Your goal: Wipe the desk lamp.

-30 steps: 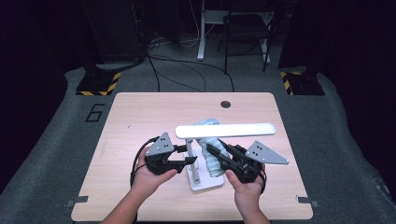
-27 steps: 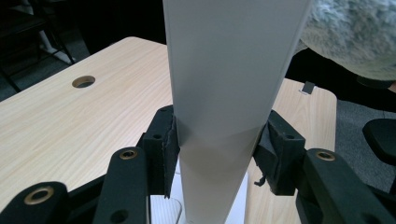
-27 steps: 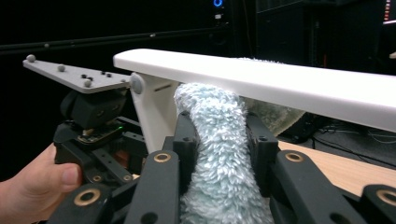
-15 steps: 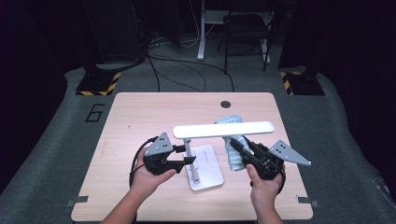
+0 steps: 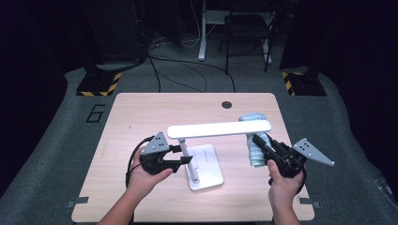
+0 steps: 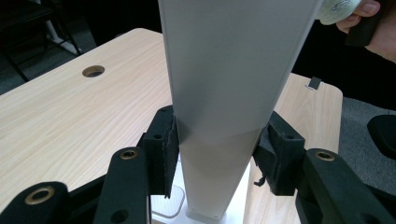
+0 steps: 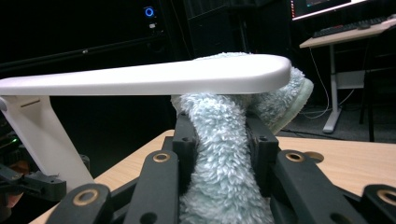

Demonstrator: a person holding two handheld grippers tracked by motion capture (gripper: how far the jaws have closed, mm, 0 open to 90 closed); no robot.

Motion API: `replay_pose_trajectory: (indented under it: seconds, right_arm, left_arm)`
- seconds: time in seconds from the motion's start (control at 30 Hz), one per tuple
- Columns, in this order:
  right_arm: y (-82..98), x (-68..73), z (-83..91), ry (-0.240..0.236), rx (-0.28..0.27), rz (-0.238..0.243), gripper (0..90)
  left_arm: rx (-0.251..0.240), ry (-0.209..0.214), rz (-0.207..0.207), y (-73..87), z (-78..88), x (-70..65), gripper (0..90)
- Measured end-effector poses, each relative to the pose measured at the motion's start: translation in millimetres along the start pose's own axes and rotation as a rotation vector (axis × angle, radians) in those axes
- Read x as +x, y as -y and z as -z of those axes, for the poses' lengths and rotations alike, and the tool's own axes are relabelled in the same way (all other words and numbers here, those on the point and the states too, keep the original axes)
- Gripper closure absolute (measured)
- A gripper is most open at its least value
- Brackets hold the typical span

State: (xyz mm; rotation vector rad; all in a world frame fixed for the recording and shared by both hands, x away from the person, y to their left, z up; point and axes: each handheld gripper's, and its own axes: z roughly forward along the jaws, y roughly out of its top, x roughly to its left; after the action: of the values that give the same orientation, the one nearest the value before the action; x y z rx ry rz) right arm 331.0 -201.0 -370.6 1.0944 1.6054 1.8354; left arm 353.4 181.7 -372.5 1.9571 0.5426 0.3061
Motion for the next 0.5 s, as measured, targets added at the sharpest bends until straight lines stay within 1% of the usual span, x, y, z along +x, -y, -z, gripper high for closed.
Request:
replay_pose_trajectory:
  seconds: [0.13,0.2,0.23,0.3,0.37,0.5]
  right_arm:
    - [0.7,3.3,-2.0,0.000,0.004,-0.002,70.2]
    - [0.7,7.4,-4.5,-0.012,0.008,-0.008,70.2]
    - [0.5,8.9,-5.6,-0.014,0.009,-0.001,70.2]
    - [0.2,15.9,-10.1,-0.035,0.017,0.000,70.1]
    - [0.1,22.4,-14.7,-0.053,0.026,0.012,70.1]
    - [1.7,33.8,-23.8,-0.091,0.033,0.009,69.9]
  left_arm:
    - [-0.007,0.004,0.003,0.5,-1.7,0.5,53.1]
    - [-0.014,0.004,0.006,1.2,-2.1,1.0,53.1]
    - [-0.017,0.008,0.008,1.8,-2.5,1.6,53.0]
    - [-0.017,0.007,0.011,1.8,-3.0,1.5,52.8]
    - [-0.018,0.008,0.012,1.4,-3.4,1.4,52.8]
    - [-0.007,0.010,0.020,0.5,-2.8,1.6,52.6]
